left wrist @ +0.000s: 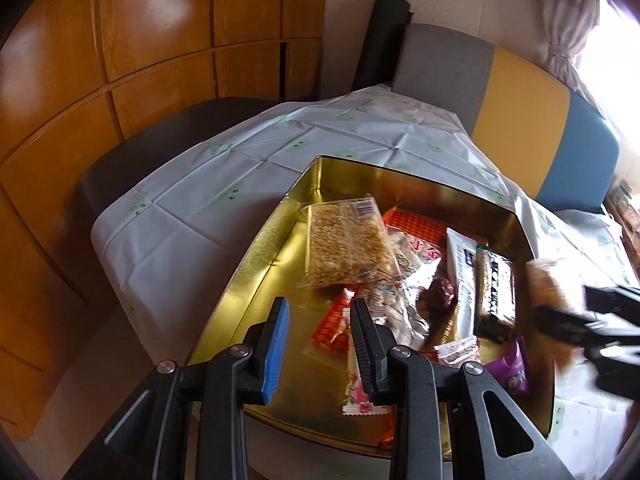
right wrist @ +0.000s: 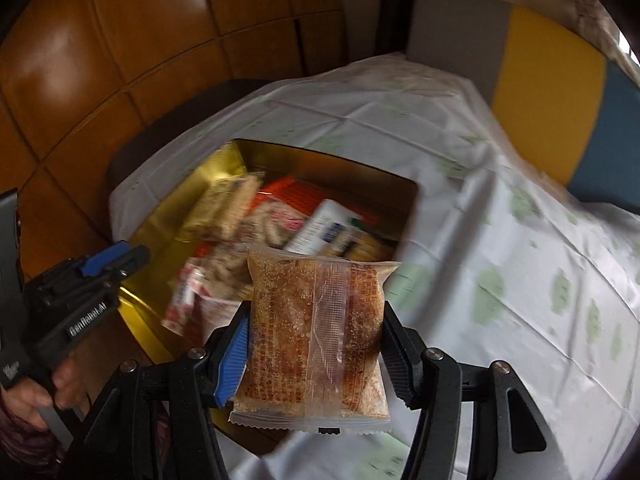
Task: Organize snacks
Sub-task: 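Carry the orange pastry pack into the gold tray and open the right tool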
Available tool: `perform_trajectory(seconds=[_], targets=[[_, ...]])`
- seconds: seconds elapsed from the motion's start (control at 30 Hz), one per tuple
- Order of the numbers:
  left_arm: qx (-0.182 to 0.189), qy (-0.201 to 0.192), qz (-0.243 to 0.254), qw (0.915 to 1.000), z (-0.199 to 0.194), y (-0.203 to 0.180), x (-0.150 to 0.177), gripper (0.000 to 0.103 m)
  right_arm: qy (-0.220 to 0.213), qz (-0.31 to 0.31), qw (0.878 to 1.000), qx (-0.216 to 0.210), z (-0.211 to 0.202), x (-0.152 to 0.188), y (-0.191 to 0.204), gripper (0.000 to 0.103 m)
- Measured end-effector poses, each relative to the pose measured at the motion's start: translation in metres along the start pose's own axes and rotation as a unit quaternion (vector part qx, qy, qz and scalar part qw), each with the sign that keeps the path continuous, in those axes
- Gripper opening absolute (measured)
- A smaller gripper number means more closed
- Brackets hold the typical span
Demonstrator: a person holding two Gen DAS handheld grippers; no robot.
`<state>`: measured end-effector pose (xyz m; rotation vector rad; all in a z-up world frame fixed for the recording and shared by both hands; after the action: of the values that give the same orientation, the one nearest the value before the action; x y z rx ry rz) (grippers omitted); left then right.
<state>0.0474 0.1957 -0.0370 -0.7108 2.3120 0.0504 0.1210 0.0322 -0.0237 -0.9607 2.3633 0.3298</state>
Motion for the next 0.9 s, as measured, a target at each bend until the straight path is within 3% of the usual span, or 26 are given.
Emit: perform_trajectory(seconds=[0.17,0.3,0.73,0.9], targets=[[-0.001,0.005,-0.005,1.0,0.004,0.004,0.0,0.033,0.045,-0.026,0.999,0.0,0.051,-0.015,0.027,0.061],[-0.003,0.007,-0.008,0.9999,0.007,0.005,0.001,0.041,0.071,-0.025,0.997,0.017,0.079,-0.011,0.03,0.061],[-0.004,0.003,0.005,1.0,0.002,-0.005,0.006,0.049,0.043,-0.024,0.998,0.049,0.078,0.0,0.025,0.068],[-0.007,-0.006,0.008,0.9999,-0.004,-0.009,0.007,0.049,0.003,-0.001,0.998,0.055,0.054,0.006,0.023,0.068]])
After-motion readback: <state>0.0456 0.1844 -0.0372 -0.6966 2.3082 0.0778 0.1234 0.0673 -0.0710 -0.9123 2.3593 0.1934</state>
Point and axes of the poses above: each gripper's, at about its wrist camera, not at the fingertips, and z roughly the way its jaws point, y to its left, x to its underside, the point moved 2 cm from there along z, roughly the way its jaws point, and after that the axes turned 7 degrees about -z, right-handed, at the moved point
